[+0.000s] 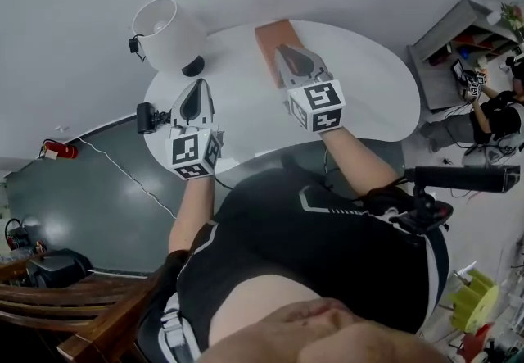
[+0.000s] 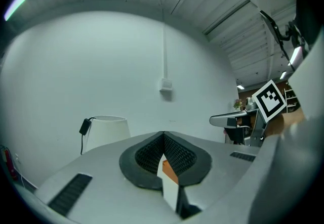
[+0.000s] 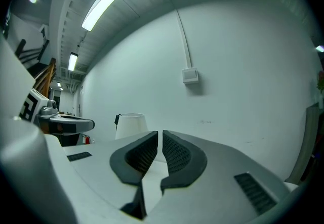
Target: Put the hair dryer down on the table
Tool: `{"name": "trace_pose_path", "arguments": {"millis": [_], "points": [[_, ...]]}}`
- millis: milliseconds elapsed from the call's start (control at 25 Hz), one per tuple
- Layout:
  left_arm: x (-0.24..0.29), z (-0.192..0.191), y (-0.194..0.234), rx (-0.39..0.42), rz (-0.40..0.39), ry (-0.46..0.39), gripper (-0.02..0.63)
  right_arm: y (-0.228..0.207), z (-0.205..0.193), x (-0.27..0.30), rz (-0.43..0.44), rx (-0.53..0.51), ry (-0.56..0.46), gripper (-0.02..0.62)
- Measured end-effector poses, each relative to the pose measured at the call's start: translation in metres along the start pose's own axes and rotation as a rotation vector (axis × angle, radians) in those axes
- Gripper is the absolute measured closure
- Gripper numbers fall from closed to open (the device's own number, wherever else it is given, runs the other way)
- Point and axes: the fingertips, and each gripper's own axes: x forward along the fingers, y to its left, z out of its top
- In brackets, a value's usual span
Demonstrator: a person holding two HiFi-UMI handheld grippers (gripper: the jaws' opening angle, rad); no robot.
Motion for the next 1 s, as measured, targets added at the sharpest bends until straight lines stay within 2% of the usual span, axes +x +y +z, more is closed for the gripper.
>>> {"name": "trace_pose_path", "arguments": {"millis": [520, 840, 1000], "points": [[0.009, 0.003, -0.023, -0.027, -0.022, 0.007, 0.575, -0.026, 0.006, -0.015, -0.040, 0.015, -0.005, 0.555], [0.013, 0.000, -0.023, -0.043, -0.032, 0.005, 0.575, -0.026, 0.005, -0.011, -0.049, 0.014, -0.006, 0.563], [0.019, 0.001, -0.017, -0.064, -0.011, -0.005, 0.575, -0.030, 0.006, -0.006, -0.067, 0.014, -0.007, 0.561]]}}
